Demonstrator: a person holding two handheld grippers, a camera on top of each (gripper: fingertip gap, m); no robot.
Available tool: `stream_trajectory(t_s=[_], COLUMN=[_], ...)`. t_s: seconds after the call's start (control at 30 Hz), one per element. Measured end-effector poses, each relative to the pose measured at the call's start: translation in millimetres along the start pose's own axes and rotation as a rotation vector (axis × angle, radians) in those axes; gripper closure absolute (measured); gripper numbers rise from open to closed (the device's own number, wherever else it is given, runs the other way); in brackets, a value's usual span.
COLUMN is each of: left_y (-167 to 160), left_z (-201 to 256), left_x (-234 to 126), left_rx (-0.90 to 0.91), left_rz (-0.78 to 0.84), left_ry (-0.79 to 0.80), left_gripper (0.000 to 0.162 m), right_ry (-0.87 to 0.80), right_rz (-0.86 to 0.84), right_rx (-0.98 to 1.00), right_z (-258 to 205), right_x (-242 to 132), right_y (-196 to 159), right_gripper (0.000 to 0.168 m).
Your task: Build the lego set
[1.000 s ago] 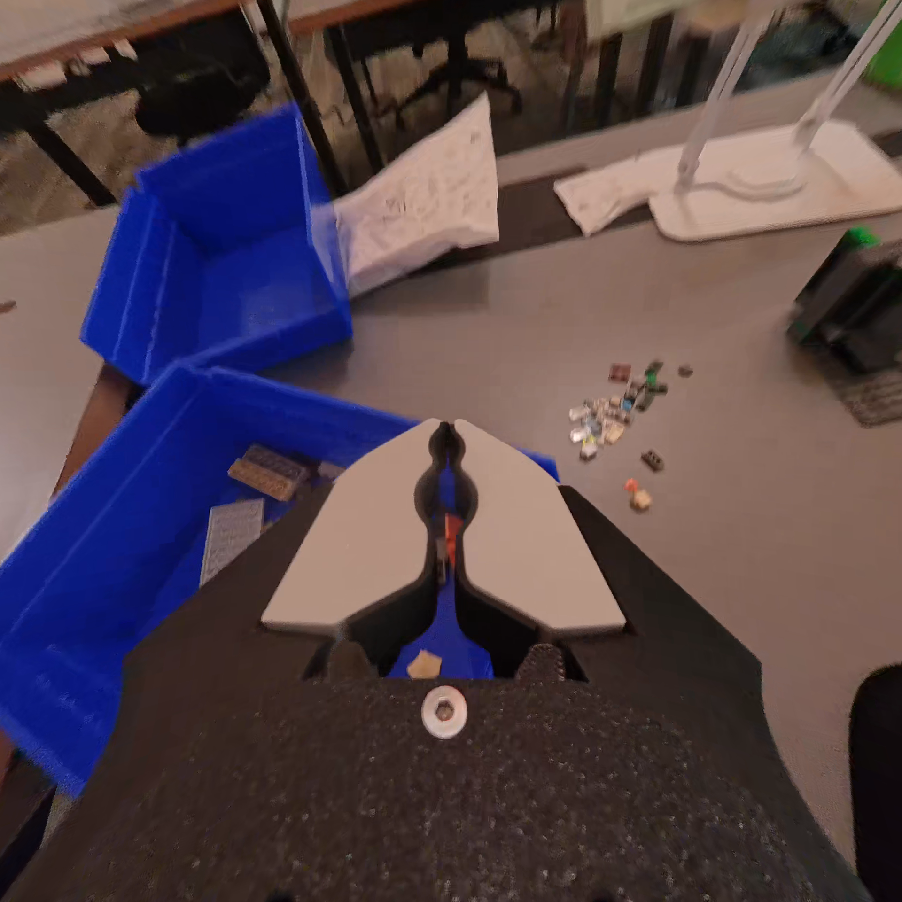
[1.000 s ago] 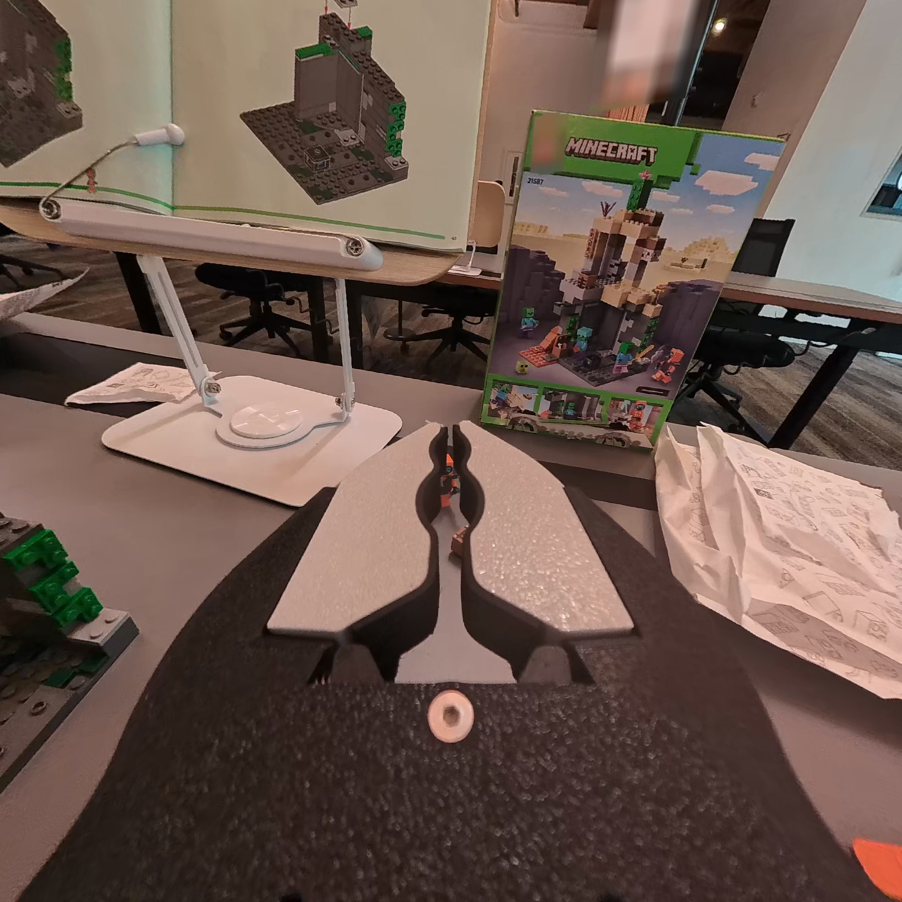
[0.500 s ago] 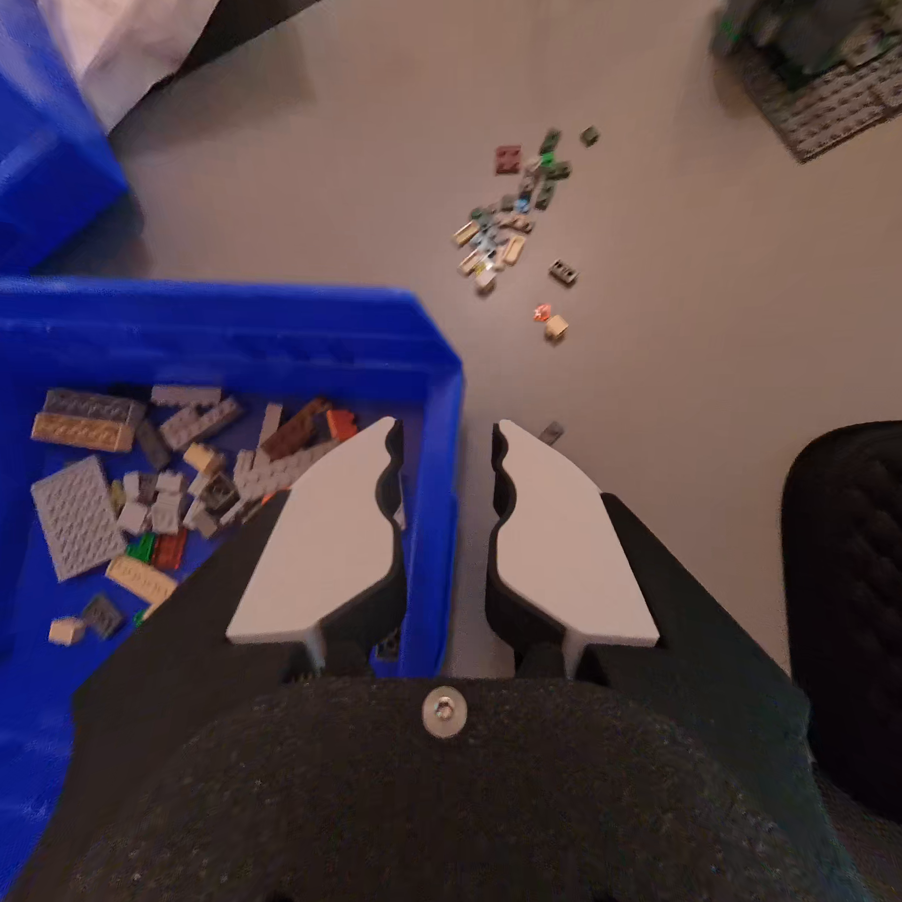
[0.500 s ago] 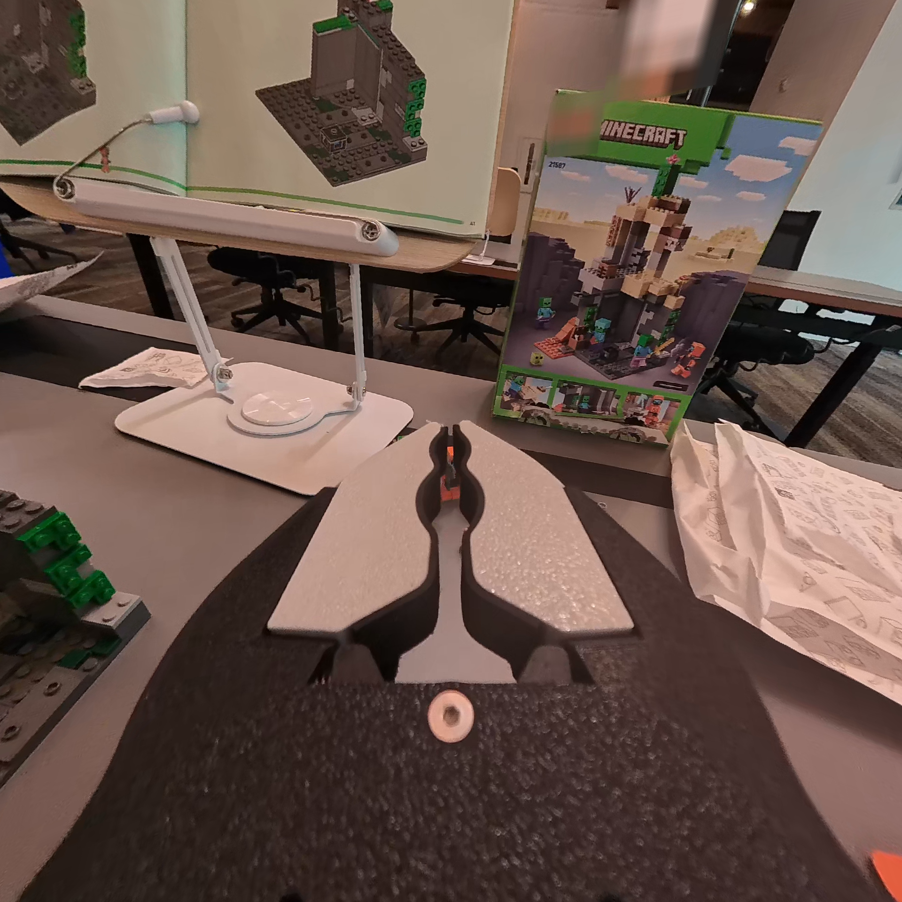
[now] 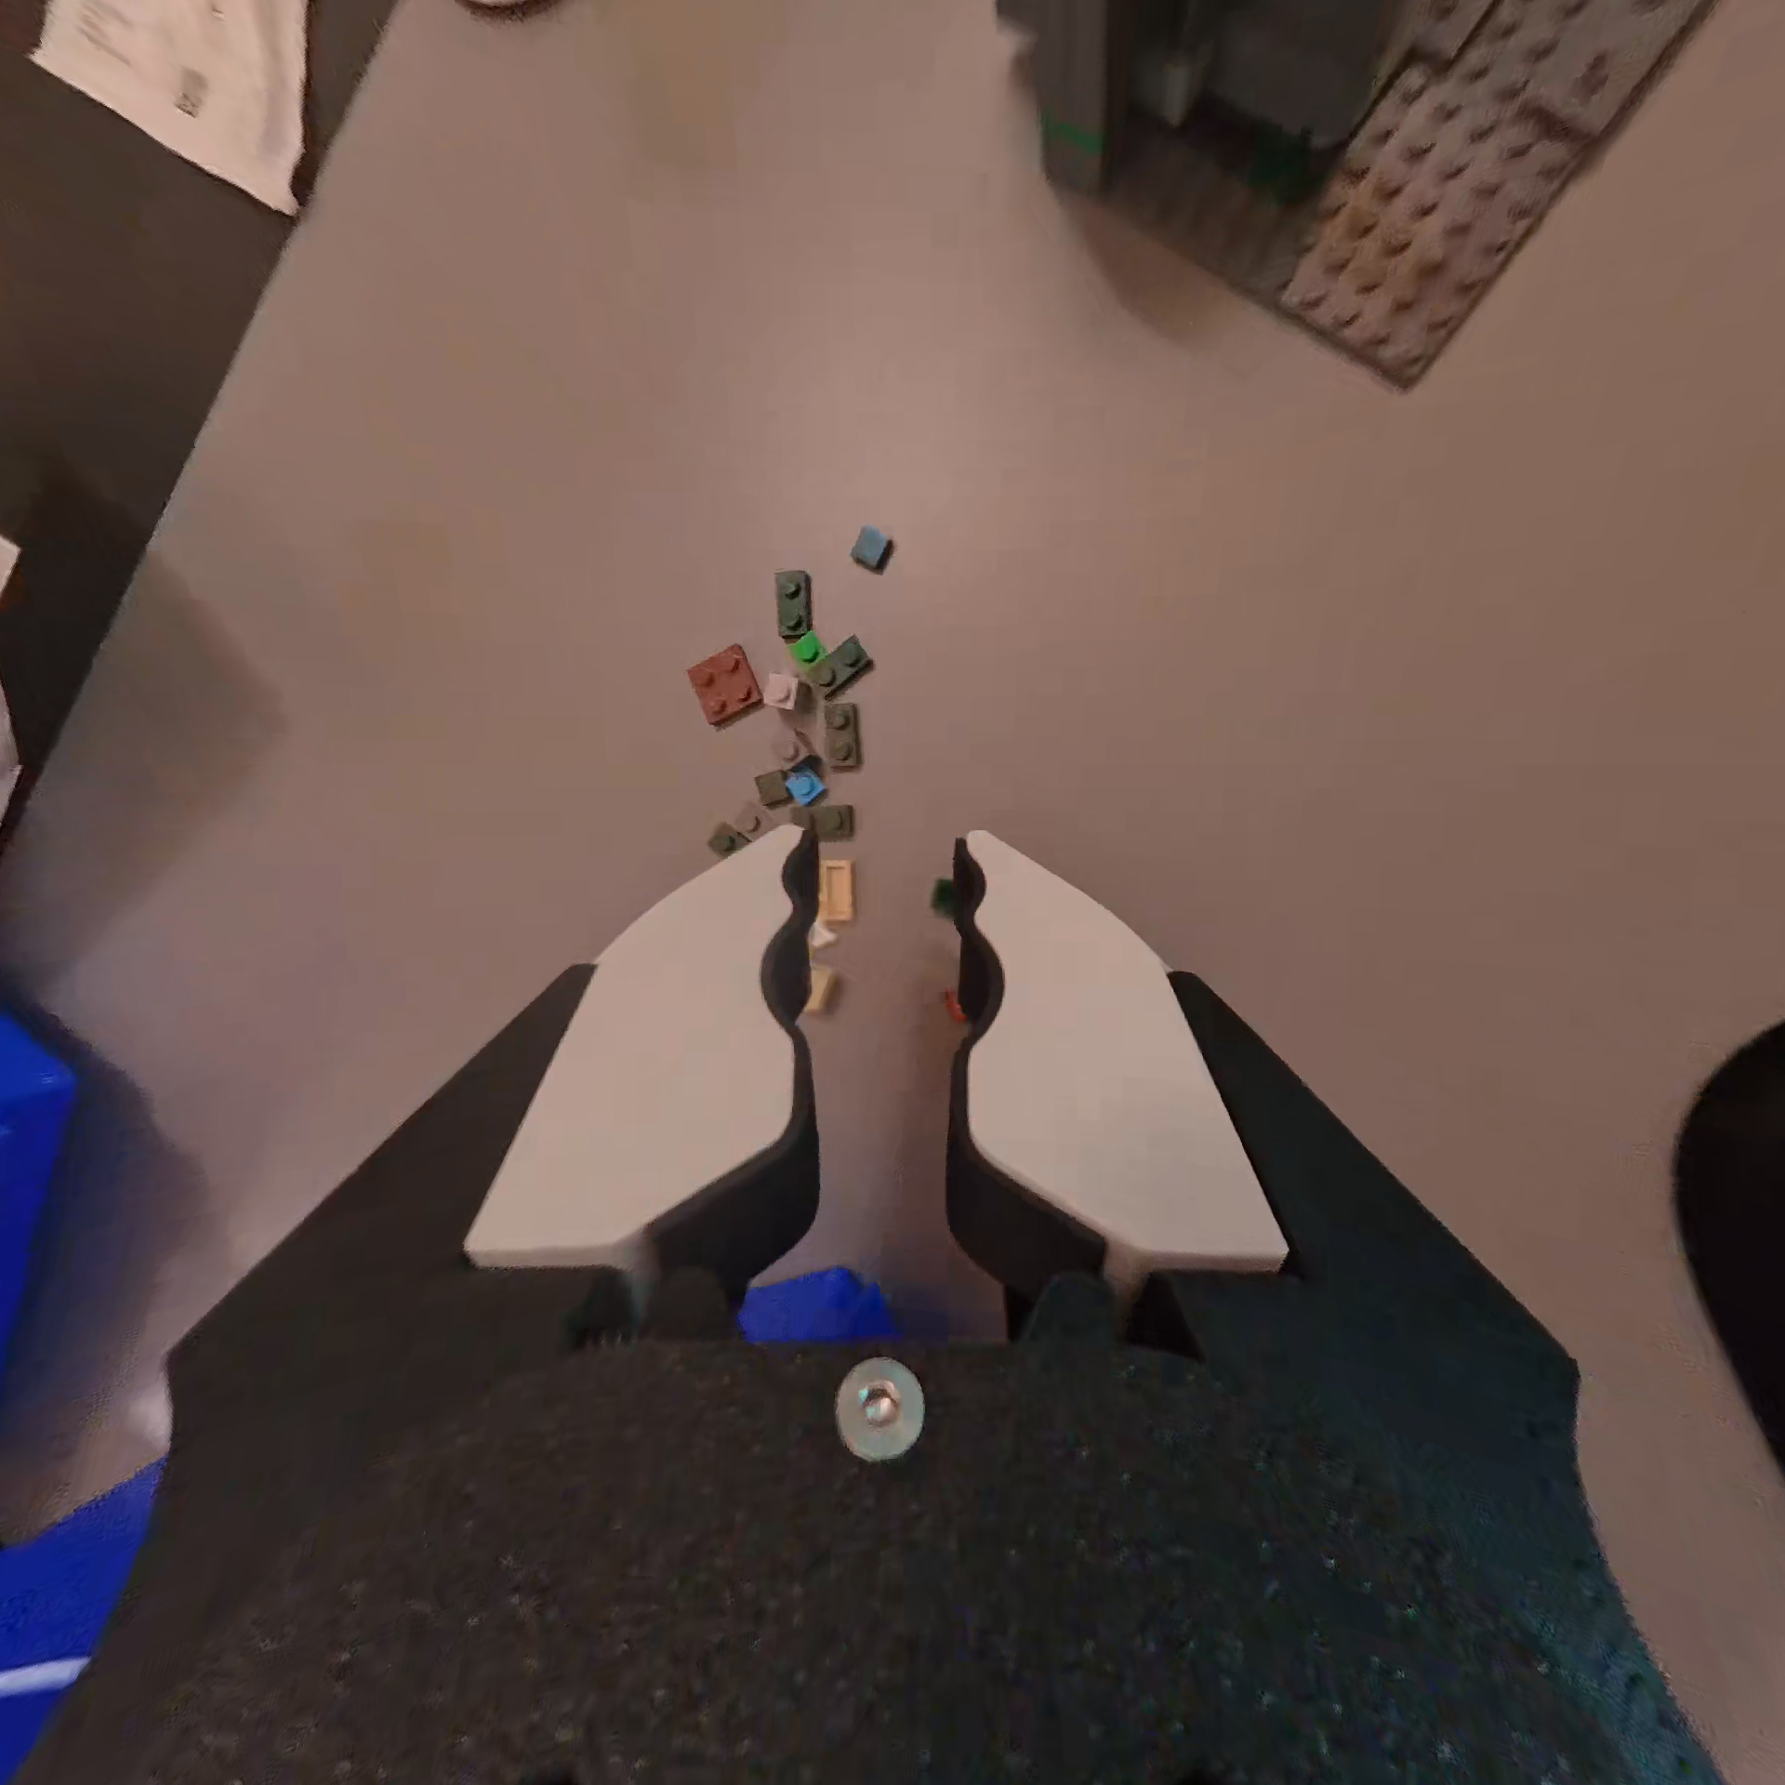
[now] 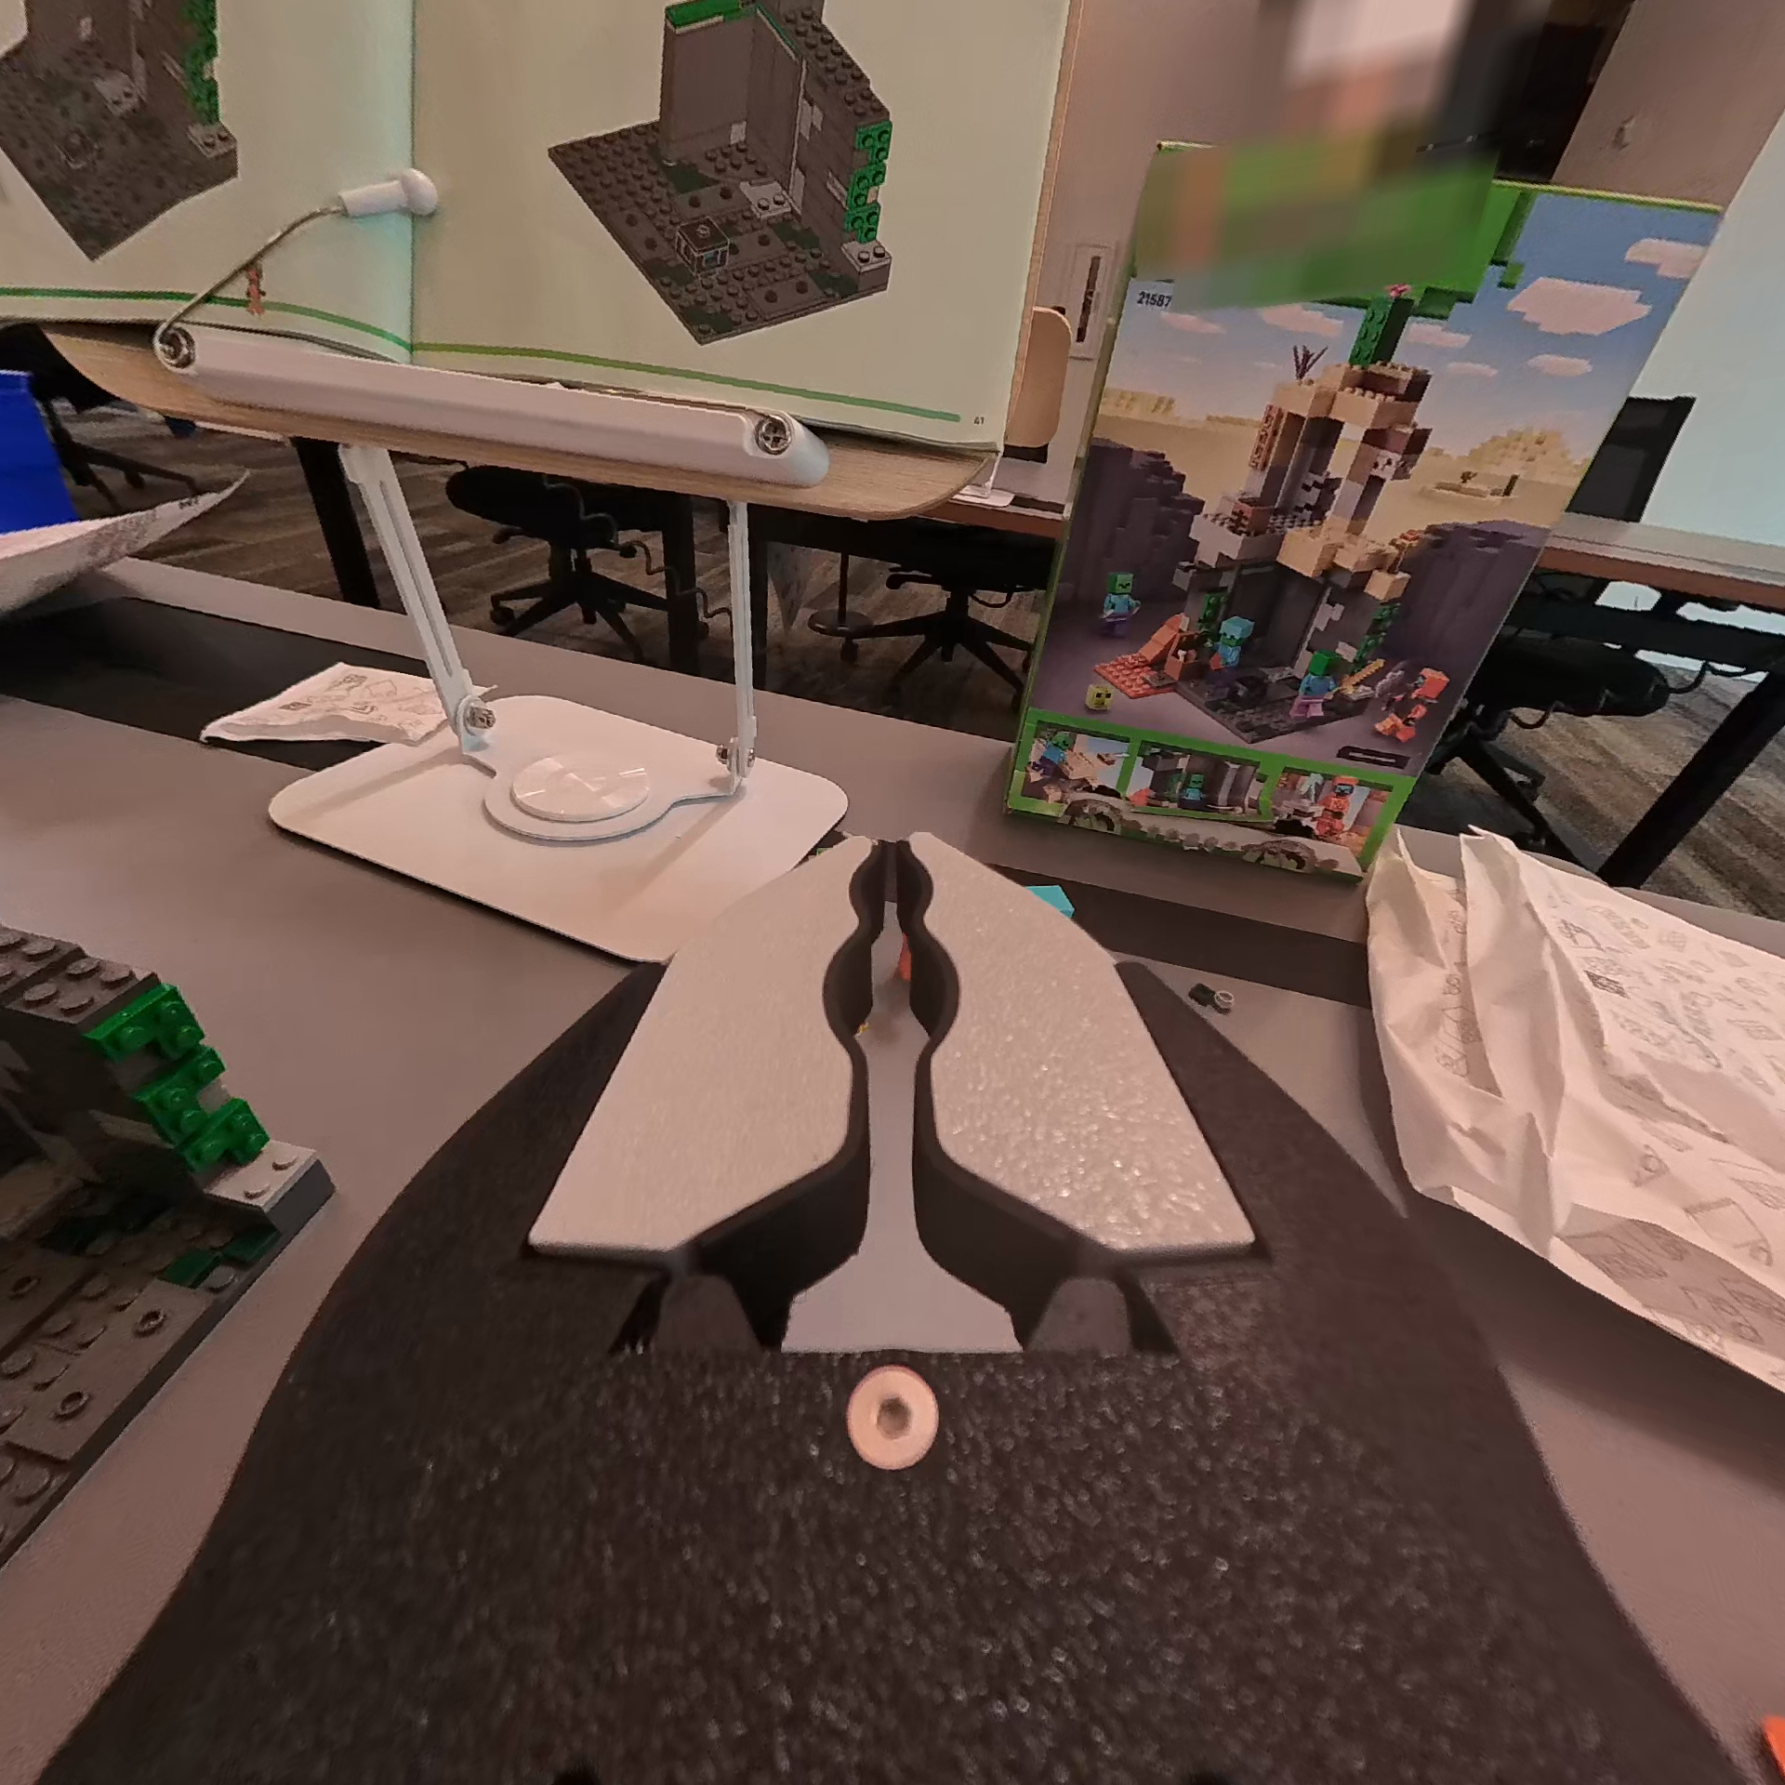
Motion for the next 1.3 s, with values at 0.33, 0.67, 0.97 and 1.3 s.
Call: stream_trajectory(t_s=[0.33,0.67,0.97,1.3], left_y=[-5,-22,-25,-25], left_z=[-27,-37,-36,-35], left_x=[24,46,50,50], left_rx=[0.336,0.363,0.351,0.321], left_rz=[-0.259,-0.281,-0.273,-0.261], left_ry=[-0.209,-0.321,-0.359,-0.382], left_gripper=[0.139,0.139,0.142,0.146], right_ry=[0.025,0.045,0.055,0.061], right_rz=[-0.031,-0.045,-0.054,-0.060], right_rx=[0.026,0.037,0.038,0.036], right_z=[-1,-3,-5,-7], right_x=[2,3,4,4], right_y=[-7,-10,-12,-14], right_gripper=[0.167,0.166,0.166,0.166])
Point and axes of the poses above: each gripper's, where its closed fingertips meet, x out along the fingers, y out of its top, z = x × y across the jaws, the point moved 3 cm from there along -x, back along the fingers, and after that the axes turned 8 degrees about z, right-handed, at the moved point
